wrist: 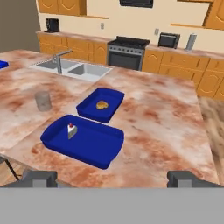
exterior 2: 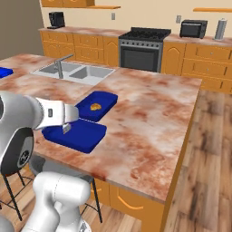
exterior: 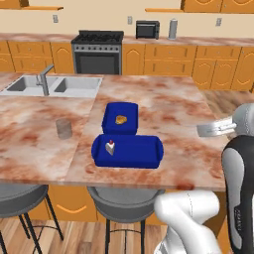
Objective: Take the cakes from the fridge and place them on the empty tray on the dining counter.
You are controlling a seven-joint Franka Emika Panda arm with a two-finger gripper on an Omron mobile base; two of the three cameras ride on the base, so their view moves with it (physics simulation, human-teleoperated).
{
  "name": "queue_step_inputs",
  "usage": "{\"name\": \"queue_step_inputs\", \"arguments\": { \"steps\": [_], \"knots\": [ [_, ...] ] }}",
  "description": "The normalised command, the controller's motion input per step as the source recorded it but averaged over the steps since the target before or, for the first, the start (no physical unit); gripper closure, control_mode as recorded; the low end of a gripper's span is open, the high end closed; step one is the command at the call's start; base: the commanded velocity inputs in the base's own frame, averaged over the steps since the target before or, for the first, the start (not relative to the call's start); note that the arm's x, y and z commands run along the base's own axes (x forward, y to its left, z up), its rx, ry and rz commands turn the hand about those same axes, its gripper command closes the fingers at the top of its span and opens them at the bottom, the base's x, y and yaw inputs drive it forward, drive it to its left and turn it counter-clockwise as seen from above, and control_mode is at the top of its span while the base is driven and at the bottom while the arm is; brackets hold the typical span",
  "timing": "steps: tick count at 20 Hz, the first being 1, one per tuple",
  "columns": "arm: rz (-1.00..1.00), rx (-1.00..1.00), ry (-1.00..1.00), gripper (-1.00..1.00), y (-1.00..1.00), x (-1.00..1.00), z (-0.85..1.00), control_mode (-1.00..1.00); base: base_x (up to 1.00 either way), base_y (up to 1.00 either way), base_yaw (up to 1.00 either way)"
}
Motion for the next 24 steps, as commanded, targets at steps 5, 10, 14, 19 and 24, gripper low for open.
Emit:
{"name": "queue_step_inputs", "arguments": {
  "steps": [5, 10, 14, 19, 24],
  "knots": [
    [0.00, -0.02, -0.39, -1.00, -0.01, -0.52, 0.00, -1.00, 0.00, 0.00, 0.00],
    [0.00, 0.00, -0.12, -1.00, 0.00, -0.17, 0.00, 1.00, 0.00, 0.00, 0.00],
    [0.00, 0.00, 0.00, -1.00, 0.00, 0.00, 0.00, 1.00, -0.22, -0.39, -0.01],
    [0.00, 0.00, 0.00, -1.00, 0.00, 0.00, 0.00, 1.00, -0.91, -0.62, -0.12],
    [0.00, 0.00, 0.00, -1.00, 0.00, 0.00, 0.00, 1.00, -0.62, -0.94, -0.29]
  ]
}}
